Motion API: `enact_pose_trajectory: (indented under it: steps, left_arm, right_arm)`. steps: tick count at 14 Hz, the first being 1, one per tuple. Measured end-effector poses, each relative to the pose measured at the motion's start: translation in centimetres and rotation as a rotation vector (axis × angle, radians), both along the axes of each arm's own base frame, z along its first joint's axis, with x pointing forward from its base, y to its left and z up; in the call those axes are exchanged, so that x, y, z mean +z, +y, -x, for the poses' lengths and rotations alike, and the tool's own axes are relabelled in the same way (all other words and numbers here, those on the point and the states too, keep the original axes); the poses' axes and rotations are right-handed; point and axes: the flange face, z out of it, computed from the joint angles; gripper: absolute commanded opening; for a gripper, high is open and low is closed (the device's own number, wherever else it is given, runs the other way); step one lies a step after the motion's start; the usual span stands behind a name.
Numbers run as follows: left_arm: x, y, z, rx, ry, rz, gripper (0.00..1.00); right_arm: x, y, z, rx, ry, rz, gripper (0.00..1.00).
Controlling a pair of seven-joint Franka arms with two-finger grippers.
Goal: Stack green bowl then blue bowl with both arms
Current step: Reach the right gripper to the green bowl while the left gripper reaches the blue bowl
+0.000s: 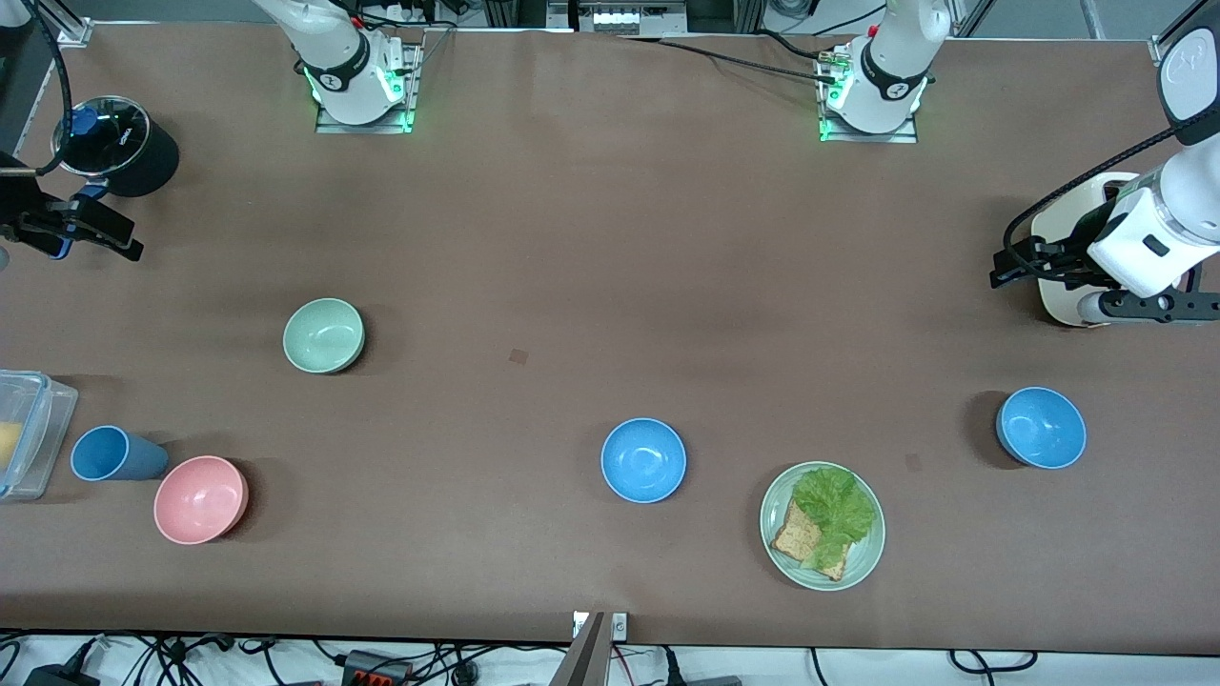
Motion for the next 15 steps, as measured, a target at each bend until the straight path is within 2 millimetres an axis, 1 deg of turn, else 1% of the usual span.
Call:
enact_pose_trajectory:
  steps: [5,8,10,13,15]
  left_arm:
    - [-0.3,0.2,-0.2,0.004,0.005,0.0,1.0]
    - [-0.8,1.5,-0.3,0.026,0.015,0.003,1.0]
    - [-1.1,2.0,-0.4,0.037,0.019,0.009,1.0]
    - [-1.2,1.9,-0.4,0.035,0.027,0.01,1.0]
    - [-1.2,1.8,-0.3,0.033,0.038,0.011,1.0]
  right_arm:
    - [0.0,0.1,0.0,0.002,-0.001,0.0,1.0]
    - [0.0,0.2,0.0,0.007,-0.001,0.0,1.0]
    - [-0.1,0.9,-0.1,0.027,0.002,0.0,1.0]
    - [-1.2,2.2,-0.3,0.051,0.028,-0.001,1.0]
    - [-2.7,2.5,-0.8,0.059,0.057,-0.003,1.0]
